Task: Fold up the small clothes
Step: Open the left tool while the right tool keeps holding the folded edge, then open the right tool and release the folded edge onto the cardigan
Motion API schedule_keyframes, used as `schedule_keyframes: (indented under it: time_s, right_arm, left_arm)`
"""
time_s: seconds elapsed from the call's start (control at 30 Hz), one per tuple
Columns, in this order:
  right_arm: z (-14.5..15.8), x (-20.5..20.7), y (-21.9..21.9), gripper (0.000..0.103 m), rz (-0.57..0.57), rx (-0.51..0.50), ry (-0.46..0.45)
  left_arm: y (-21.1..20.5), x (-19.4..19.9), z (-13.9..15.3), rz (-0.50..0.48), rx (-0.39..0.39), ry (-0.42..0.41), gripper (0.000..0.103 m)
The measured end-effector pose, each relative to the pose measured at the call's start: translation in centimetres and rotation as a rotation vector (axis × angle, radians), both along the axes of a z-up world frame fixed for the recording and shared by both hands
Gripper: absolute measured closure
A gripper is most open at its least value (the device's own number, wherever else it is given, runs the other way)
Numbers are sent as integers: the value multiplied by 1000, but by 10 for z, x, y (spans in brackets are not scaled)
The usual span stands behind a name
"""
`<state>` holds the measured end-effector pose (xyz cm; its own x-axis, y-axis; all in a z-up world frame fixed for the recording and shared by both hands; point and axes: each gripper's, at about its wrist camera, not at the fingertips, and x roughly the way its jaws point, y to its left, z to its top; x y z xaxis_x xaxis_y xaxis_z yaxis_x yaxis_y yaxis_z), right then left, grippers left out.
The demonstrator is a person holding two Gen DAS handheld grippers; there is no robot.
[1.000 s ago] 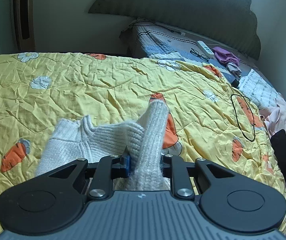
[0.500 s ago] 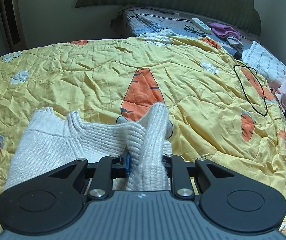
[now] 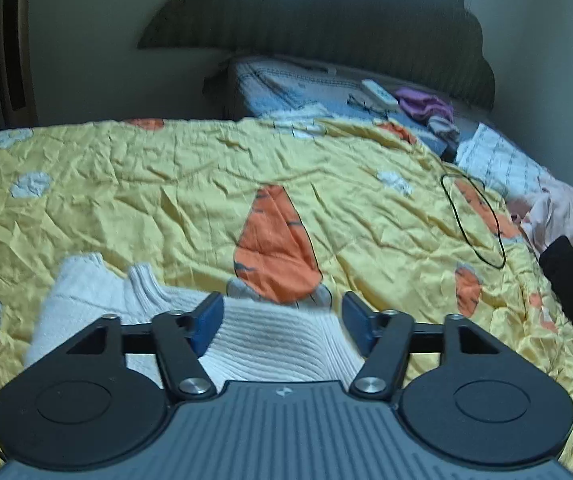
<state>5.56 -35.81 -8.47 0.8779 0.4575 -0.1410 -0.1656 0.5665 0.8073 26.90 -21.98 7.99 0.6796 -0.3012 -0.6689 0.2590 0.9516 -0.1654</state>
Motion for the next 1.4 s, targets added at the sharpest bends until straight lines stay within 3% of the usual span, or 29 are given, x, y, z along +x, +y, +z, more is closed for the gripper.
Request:
schedule_keyframes:
  time_s: [0.03,0.17,0.3,0.4,0.53,0.67,0.77,1.17,1.27,1.4]
  right_arm:
    - [-3,1,-2,75,0,17,6]
    - [-11,6,-8,68,3,67,21]
    - [-13,9,-9,67,4,71,18]
    - [-16,12,-12,67,3,94,17]
    - [-16,11,-9,67,-8,62,5]
    - [-13,11,-7,67,-16,36,1]
    - [-14,13,-8,68,-19,46,9]
    - [-12,11,-6,65,-47,55,31]
    - [-7,16,-2,75,-51,38,32]
    - [-3,21,-3,77,-62,32,26]
  left_arm:
    - [5,-4,6,11,6,-35,24]
    - [24,-22,15,5,98,-108,24]
    - [49,-57,0,-6,218,-161,24]
    - [70,-81,-17,-5,257,-164,24]
    - [101,-96,-35,41,207,-110,23]
    - [132,-102,-47,79,73,-46,18]
    - [145,-107,-51,100,32,-35,17]
    - [157,-115,-57,96,3,-36,15]
    - [157,-117,-55,98,11,-43,15]
    - [155,-119,-56,100,21,-51,15]
